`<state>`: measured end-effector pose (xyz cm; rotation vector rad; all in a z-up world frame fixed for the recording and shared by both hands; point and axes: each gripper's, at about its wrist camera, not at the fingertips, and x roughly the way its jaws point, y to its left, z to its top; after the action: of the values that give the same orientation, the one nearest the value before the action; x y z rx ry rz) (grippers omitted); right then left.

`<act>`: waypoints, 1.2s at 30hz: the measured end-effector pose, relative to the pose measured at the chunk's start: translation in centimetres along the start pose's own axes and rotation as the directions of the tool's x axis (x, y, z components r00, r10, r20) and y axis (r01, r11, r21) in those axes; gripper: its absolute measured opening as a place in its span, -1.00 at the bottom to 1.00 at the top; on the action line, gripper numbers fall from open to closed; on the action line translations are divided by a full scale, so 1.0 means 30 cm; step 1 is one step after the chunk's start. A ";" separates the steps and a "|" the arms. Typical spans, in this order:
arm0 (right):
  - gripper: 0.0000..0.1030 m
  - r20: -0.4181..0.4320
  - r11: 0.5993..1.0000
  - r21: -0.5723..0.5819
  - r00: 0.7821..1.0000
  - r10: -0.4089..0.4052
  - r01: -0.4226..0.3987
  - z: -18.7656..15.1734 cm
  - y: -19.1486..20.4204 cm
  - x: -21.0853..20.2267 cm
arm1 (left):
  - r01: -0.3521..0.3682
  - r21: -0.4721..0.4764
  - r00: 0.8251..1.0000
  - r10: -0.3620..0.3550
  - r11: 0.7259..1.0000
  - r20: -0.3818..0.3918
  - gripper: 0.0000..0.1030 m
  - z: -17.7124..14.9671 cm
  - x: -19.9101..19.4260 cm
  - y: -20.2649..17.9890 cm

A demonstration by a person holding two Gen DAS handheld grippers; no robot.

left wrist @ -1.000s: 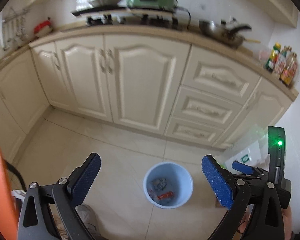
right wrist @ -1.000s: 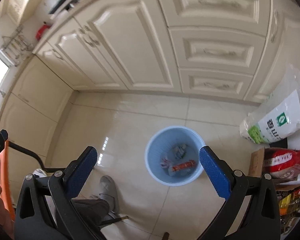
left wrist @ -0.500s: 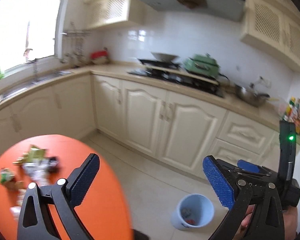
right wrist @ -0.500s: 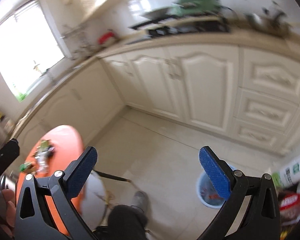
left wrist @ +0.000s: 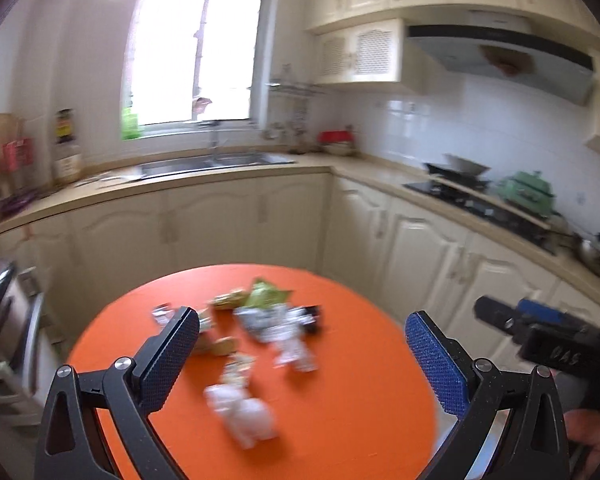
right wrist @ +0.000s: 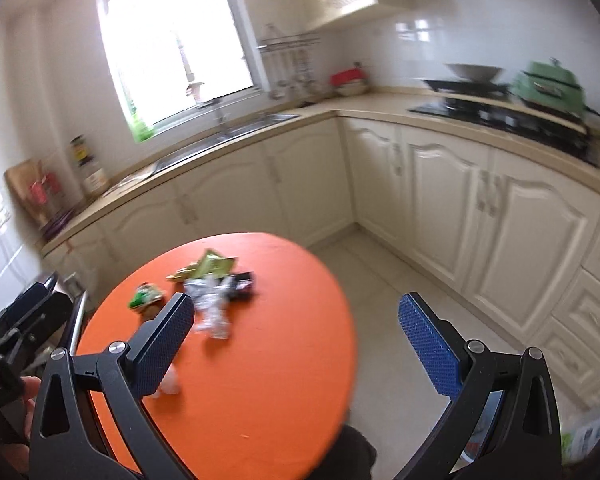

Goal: Collect trash
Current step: 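Move both open tools back over the orange table, then grasp the white plastic bag with the left tool while the right tool grasps the clear wrap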

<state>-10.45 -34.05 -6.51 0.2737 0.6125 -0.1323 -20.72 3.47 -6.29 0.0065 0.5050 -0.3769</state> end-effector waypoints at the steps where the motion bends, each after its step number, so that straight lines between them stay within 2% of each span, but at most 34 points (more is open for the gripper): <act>1: 1.00 -0.002 1.000 -0.011 1.000 0.006 -0.006 0.002 0.018 0.010 | -0.017 -0.013 1.000 0.017 1.000 -0.003 0.97 -0.020 -0.026 0.024; 6: 1.00 -0.013 0.998 -0.049 0.999 0.050 -0.050 -0.010 0.121 0.048 | -0.101 -0.035 0.995 0.101 0.994 -0.006 0.97 -0.066 -0.122 0.047; 10: 1.00 -0.031 0.994 -0.078 0.997 0.068 -0.070 -0.027 0.188 0.080 | -0.152 -0.045 0.988 0.152 0.987 -0.013 0.97 -0.076 -0.142 0.064; 15: 1.00 -0.063 0.988 -0.128 0.995 0.074 -0.082 -0.057 0.241 0.127 | -0.174 -0.071 0.983 0.169 0.982 -0.069 0.97 -0.039 -0.011 0.014; 19: 1.00 -0.090 0.987 -0.144 0.994 0.054 -0.067 -0.075 0.244 0.179 | -0.170 -0.084 0.979 0.159 0.982 -0.131 0.97 -0.029 0.086 0.015; 22: 1.00 -0.119 0.988 -0.145 0.992 0.040 -0.058 -0.092 0.228 0.228 | -0.160 -0.087 0.973 0.143 0.983 -0.180 0.97 0.018 0.205 0.045; 31: 1.00 -0.195 0.990 -0.136 0.981 0.020 -0.048 -0.121 0.183 0.372 | -0.137 -0.096 0.936 0.097 0.986 -0.338 0.97 0.000 0.561 0.108; 36: 1.00 -0.232 0.990 -0.132 0.973 0.014 -0.046 -0.133 0.168 0.452 | -0.138 -0.102 0.922 0.091 0.985 -0.375 0.93 0.031 0.716 0.133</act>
<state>-0.61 -28.62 -16.48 0.1662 0.8449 -0.0286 -1.51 -0.43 -16.00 -0.0157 0.8985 -0.2268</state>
